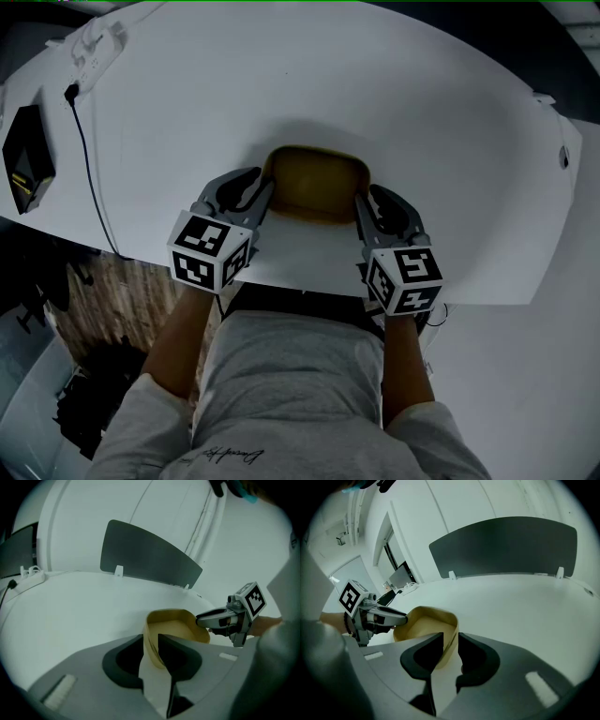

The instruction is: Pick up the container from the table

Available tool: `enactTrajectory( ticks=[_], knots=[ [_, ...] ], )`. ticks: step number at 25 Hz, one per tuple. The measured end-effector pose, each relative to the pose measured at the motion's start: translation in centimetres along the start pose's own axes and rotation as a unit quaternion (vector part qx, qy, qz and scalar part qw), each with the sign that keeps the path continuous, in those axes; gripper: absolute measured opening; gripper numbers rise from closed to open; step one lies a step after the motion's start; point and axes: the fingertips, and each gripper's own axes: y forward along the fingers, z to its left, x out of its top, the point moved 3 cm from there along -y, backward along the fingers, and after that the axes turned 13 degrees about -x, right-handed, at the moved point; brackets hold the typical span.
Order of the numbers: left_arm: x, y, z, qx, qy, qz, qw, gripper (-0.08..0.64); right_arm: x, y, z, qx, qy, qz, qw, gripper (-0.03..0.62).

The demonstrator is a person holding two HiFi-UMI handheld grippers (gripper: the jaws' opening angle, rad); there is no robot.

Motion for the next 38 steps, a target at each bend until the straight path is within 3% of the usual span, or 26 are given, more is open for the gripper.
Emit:
enactTrajectory(
  ticks=[14,38],
  knots=[
    [0.1,0.6,-0.1,-0.005,-0.009,0.006,0.9999,0.037,0.1,0.4,0.0,-0.011,0.013,0.015,1.000,0.062],
    [0.7,-0.7,-1.2,0.003,-0.014,-0.011,0.9998,0.031,1.2,-0.9,0.1,-0.009,-0.008,0.005,1.000,0.044]
  ],
)
